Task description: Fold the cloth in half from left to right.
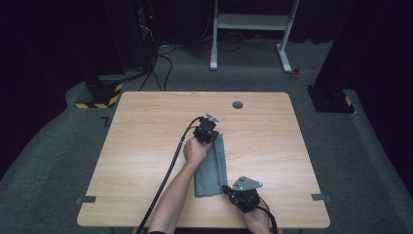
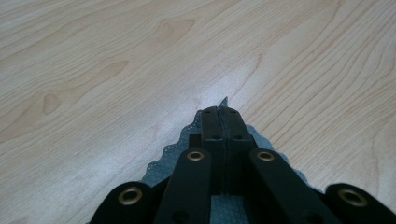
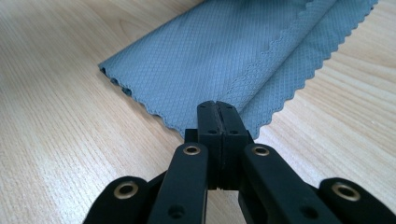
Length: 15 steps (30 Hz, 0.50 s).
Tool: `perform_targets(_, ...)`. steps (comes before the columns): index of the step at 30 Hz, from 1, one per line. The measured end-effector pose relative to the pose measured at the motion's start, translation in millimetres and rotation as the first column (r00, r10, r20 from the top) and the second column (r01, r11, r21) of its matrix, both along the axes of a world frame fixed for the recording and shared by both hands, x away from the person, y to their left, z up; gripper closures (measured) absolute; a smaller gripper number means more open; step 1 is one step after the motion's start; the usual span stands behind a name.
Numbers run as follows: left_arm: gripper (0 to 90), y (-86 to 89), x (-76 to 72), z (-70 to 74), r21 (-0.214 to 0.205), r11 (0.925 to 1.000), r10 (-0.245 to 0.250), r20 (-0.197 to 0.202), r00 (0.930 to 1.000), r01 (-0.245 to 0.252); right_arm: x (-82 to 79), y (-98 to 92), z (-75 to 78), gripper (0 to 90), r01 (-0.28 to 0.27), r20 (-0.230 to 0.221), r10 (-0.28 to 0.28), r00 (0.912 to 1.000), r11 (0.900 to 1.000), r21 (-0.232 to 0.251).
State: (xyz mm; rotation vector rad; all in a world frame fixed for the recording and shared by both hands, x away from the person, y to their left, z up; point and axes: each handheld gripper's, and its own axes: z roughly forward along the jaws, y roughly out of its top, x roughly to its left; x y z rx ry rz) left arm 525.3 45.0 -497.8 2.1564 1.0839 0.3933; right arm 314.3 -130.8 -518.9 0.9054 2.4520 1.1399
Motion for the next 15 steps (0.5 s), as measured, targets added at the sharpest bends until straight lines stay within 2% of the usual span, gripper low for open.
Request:
perform_targets(3, 89.5, -3.4, 0.1, -1.6, 0.007, 1.0, 0.001, 0.008, 1.0, -0.001, -0.2, -0.2, 0.5, 89.9, 0.003, -0.006, -0.003, 1.0, 1.0, -0.002)
perform_targets(8, 88.7, -2.5, 2.1, -3.0, -0.008, 1.0, 0.005, 0.011, 0.9999, -0.005, -0.2, -0.4, -1.3, 89.6, 0.005, -0.003, -0.005, 1.0, 0.9999, -0.013)
perform_targets(9, 81.4, -2.8, 2.1, -2.9, -0.025, 0.9996, 0.01, 0.006, 0.9999, -0.01, 0.4, -3.6, -0.5, 89.5, 0.017, -0.011, -0.017, 0.9998, 0.9998, -0.005)
perform_targets(10, 81.4, -2.4, 2.6, -2.4, -0.034, 0.9994, 0.011, 0.008, 0.9999, -0.011, 0.4, -3.6, -0.5, 89.5, 0.017, -0.011, -0.017, 0.9998, 0.9998, -0.005)
perform_targets(11, 71.3, -1.9, 3.0, -0.5, -0.057, 0.998, 0.026, 0.007, 0.9996, -0.025, 0.7, -7.6, 1.0, 87.2, 0.026, -0.005, -0.026, 0.9996, 0.9997, -0.002)
perform_targets(13, 62.9, -1.7, 2.3, 0.8, -0.057, 0.9979, 0.03, 0.009, 0.9995, -0.029, 0.8, -10.1, 1.9, 86.1, 0.033, -0.003, -0.033, 0.9994, 0.9994, 0.006)
perform_targets(15, 60.3, -0.5, -1.0, 4.8, -0.045, 0.9987, 0.024, 0.021, 0.9995, -0.023, 1.7, -14.4, 3.3, 85.5, 0.041, -0.006, -0.041, 0.9991, 0.999, 0.018)
